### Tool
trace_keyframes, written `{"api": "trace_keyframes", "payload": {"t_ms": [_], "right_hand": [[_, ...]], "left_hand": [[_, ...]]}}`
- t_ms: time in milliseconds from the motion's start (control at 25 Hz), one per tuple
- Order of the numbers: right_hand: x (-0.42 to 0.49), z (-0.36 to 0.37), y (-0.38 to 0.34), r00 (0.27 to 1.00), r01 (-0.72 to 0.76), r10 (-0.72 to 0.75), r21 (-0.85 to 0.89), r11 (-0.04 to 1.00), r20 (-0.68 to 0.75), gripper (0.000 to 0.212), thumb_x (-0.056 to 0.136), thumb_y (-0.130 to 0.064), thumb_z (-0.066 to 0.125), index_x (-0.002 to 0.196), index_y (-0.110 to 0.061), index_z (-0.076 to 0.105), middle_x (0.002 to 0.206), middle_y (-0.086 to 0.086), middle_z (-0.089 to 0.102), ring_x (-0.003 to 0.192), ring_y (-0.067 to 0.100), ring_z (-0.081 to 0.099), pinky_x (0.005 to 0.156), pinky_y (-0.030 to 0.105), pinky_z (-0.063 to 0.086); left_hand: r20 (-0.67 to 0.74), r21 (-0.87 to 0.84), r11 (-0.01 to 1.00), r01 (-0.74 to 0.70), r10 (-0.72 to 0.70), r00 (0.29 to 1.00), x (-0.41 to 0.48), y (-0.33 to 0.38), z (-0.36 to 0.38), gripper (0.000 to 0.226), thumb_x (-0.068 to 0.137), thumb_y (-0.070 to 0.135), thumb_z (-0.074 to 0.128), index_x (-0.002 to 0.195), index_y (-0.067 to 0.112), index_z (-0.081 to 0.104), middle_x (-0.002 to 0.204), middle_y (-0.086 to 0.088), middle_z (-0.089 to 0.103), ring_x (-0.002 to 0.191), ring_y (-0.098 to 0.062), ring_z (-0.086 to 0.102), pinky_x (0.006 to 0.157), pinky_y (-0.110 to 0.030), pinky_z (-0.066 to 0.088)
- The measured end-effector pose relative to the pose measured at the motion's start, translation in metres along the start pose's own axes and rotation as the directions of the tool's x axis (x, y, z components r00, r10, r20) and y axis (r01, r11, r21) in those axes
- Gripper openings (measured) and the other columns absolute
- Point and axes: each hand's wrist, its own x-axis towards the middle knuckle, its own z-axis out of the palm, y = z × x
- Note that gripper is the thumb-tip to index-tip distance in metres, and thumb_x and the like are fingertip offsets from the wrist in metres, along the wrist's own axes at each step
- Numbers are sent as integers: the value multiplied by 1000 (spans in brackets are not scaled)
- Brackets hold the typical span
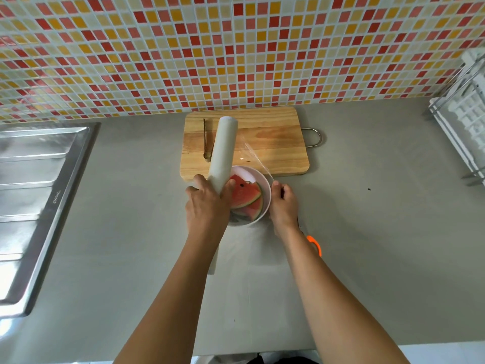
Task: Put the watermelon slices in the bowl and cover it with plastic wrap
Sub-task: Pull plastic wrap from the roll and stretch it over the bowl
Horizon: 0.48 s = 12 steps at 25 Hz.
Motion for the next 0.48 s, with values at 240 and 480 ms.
{"api": "trace_keyframes", "payload": {"t_ms": [240, 480], "right_hand": [[1, 2, 1, 997, -71, 70, 59, 996, 15, 28, 91, -36, 46, 67, -21, 49, 65, -2, 57, 65, 18, 51, 63, 34, 41], [0, 0, 1, 999, -52, 52, 58, 997, 16, 29, 92, -35, 45, 68, -19, 48, 67, 4, 55, 67, 23, 51, 63, 40, 42]], "left_hand": [[85, 93, 996, -4, -4, 996, 5, 5, -5, 51, 90, 58, 36, 105, 10, 35, 87, -10, 49, 74, -32, 47, 67, -37, 36], [177, 105, 994, 22, -41, 983, 18, -6, -17, 53, 90, 52, 38, 113, 5, 46, 105, -16, 50, 94, -34, 51, 75, -37, 34]]}}
